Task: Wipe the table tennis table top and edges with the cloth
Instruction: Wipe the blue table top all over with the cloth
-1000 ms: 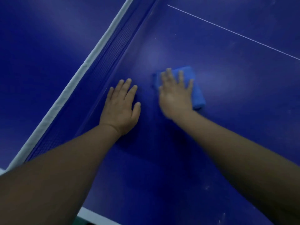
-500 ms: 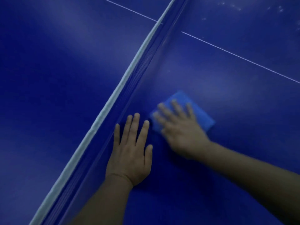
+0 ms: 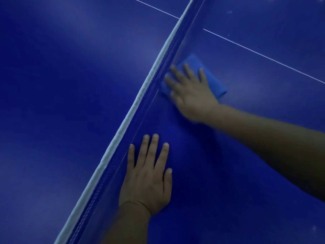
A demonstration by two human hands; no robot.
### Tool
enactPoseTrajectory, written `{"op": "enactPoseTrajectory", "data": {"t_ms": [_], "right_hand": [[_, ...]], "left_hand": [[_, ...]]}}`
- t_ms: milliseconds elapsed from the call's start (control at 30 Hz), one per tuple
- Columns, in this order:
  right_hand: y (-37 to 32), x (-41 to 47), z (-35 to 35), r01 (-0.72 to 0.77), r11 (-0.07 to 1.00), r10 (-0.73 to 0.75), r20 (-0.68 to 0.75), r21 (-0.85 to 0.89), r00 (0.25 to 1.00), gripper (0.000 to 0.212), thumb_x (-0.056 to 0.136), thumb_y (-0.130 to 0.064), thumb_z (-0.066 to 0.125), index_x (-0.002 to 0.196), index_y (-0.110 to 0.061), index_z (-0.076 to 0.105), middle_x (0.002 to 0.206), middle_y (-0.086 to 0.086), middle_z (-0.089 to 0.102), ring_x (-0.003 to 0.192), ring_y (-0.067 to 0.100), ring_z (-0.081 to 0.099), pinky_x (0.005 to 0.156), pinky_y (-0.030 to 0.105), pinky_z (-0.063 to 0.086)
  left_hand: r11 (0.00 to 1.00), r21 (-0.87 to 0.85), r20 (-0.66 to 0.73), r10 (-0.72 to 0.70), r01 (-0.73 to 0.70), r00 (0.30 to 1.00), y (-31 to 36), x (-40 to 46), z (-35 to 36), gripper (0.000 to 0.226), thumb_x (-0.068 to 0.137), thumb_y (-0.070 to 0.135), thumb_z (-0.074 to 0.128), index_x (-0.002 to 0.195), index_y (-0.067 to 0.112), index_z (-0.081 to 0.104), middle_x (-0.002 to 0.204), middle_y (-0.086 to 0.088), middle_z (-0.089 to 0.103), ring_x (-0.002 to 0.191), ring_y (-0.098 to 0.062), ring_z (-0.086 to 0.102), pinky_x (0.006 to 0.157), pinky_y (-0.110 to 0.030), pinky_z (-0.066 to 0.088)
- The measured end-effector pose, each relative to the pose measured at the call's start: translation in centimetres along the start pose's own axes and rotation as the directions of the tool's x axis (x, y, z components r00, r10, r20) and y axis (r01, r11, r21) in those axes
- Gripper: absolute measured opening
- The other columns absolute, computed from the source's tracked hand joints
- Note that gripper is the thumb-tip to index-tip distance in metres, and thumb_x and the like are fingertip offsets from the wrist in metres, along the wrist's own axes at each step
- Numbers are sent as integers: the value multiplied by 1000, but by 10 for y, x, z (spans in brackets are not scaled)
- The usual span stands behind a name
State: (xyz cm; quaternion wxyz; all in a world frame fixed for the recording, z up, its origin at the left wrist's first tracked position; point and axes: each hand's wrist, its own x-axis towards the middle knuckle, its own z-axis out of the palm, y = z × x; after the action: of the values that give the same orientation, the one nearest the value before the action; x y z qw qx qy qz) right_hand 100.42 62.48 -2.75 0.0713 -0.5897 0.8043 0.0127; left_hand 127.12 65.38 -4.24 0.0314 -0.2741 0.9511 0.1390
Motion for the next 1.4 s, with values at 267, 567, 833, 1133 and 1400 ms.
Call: {"op": "enactPoseTrajectory", "data": {"t_ms": [267,567,833,1133,1400], "right_hand": [[54,47,-17,-146,989,146,18,-17,989,60,102,-44,15,160,-31,21,169,-1,12,155,32,8,120,61,5],[6,12,-8,65,998,-66,53,24,996,62,101,-48,12,158,-28,29,168,-3,17,155,29,7,121,61,1],[29,68,-19,-313,946,316,-29,83,948,55,108,-40,19,161,-23,17,170,1,5,155,33,0,121,63,1],[71,45,-19,26,995,-29,-28,-96,999,66,102,-61,23,155,-25,37,164,-2,30,148,30,29,111,50,25],[70,62,-14,89,996,-89,19,-19,996,63,103,-46,21,160,-19,24,168,1,17,155,28,10,123,56,6]], "left_hand": [[1000,11,28,6,-6,1000,-1,0,-1,61,99,42,31,154,16,33,166,-11,21,155,-30,12,119,-59,11],[1000,15,43,6,-7,999,-2,1,-1,62,97,42,35,153,16,33,166,-12,22,155,-30,13,119,-60,12],[999,44,48,10,-12,999,-3,2,-2,63,96,43,36,153,16,31,166,-12,22,155,-31,14,117,-60,13],[998,53,53,12,-15,999,-5,3,-3,57,103,43,20,152,17,33,165,-12,24,153,-31,17,116,-60,14],[996,82,39,18,-21,999,-7,4,-4,60,99,43,32,152,17,33,164,-13,25,153,-32,18,116,-60,14]]}}
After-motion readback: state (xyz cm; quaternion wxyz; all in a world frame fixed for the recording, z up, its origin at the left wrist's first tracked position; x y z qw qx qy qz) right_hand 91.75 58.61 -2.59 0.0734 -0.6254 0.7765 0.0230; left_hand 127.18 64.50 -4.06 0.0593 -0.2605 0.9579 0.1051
